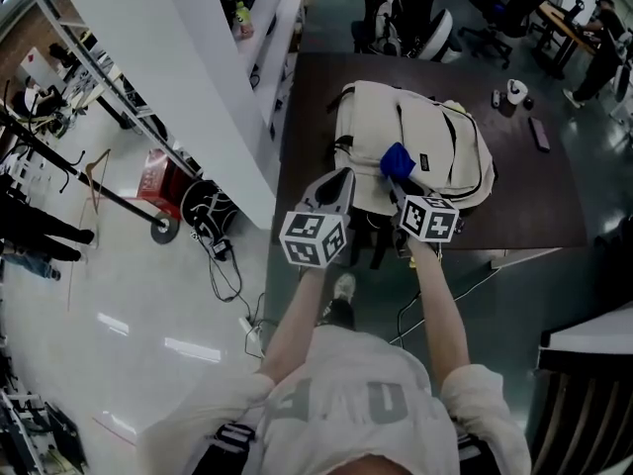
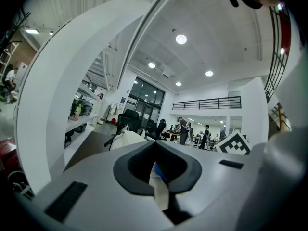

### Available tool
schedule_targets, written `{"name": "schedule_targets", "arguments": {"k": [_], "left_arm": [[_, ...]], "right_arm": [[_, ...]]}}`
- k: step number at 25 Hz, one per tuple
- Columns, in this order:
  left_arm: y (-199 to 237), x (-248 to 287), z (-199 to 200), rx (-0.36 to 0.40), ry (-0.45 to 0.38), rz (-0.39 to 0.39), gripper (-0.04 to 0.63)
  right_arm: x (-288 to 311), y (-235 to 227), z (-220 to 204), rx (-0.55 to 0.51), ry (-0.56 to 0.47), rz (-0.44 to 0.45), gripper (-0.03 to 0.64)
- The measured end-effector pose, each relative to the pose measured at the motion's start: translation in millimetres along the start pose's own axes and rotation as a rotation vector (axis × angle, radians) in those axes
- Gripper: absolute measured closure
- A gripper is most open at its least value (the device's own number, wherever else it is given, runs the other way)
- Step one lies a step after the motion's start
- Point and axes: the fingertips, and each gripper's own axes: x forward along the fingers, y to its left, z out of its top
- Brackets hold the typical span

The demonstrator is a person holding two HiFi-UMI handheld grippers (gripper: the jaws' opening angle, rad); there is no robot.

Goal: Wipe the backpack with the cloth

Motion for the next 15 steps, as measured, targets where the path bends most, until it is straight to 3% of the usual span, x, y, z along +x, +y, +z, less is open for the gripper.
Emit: {"name": "schedule_targets", "arguments": {"k": [5,10,15], "left_arm": [[-5,8,0,-0.008,-0.002,-0.018,0.592],[-1,37,13,-0.007,-0.01,-0.039,0.592],[10,96,34,-0.027,-0.042,-0.064,0.592]], "right_arm": [[-4,5,23,-0.023,-0.04,0.018,0.574],[2,5,92,-0.108,-0.147,0.023,0.574],[29,-26,160,-0.172,-0.209,-0.006,0.574]]}}
